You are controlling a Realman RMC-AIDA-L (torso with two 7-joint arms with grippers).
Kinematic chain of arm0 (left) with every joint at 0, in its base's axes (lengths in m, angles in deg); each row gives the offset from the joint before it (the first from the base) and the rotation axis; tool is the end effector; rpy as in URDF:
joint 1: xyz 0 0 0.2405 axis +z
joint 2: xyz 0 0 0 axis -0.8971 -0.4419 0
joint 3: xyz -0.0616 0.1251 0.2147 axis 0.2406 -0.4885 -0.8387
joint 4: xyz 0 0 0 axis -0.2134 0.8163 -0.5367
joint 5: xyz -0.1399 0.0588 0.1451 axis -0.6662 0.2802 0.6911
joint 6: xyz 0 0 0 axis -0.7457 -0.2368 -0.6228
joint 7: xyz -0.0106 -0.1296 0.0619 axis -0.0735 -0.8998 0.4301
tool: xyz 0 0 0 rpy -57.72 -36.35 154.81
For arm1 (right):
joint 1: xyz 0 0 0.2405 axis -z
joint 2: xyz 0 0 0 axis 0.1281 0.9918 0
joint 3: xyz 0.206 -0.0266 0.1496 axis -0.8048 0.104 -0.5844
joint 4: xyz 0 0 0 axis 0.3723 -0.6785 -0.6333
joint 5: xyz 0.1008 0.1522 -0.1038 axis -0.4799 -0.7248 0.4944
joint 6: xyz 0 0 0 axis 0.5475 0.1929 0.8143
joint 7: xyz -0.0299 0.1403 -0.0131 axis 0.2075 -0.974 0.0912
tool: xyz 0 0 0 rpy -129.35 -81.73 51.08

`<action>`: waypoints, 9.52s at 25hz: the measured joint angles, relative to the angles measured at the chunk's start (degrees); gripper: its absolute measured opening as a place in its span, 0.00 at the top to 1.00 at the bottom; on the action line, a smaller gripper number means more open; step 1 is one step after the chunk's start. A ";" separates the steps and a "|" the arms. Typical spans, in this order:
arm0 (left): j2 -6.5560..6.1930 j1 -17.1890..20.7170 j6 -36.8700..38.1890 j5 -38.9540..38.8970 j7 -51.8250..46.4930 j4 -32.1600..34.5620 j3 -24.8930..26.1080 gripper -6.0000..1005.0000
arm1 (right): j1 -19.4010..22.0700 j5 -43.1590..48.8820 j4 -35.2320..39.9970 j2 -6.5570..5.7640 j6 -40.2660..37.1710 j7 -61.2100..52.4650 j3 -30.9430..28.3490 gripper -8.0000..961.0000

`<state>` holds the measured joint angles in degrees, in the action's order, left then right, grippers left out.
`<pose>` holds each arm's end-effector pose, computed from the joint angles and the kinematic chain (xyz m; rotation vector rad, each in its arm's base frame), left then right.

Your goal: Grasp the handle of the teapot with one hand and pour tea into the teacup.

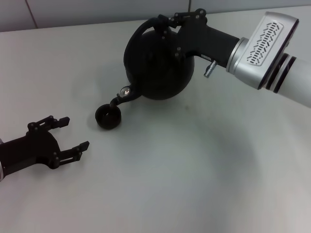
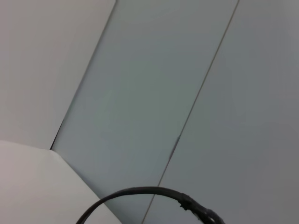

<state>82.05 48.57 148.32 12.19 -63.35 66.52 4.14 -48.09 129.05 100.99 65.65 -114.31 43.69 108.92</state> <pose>-0.3198 0.2970 -0.0310 -2.5899 -0.3622 -0.3829 0.2167 0.3938 -0.0487 -2.2310 -0.1347 0.6468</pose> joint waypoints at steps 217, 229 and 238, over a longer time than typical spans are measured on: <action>-0.67 2.22 4.66 -0.01 -1.41 2.29 1.50 0.18 | 13.60 20.73 17.89 -0.51 -2.90 -44.84 14.58 0.14; -0.29 1.86 4.53 1.24 -1.40 2.29 1.78 0.18 | 13.75 21.16 17.97 -0.44 -2.44 -45.01 14.54 0.15; 0.45 2.83 4.97 2.78 -2.22 4.33 2.38 0.18 | 14.11 20.95 17.98 -0.36 -2.44 -45.10 14.48 0.15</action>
<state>82.50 51.40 153.29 14.98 -65.57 70.85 6.52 -33.98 150.00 118.97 65.29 -116.76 -1.41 123.40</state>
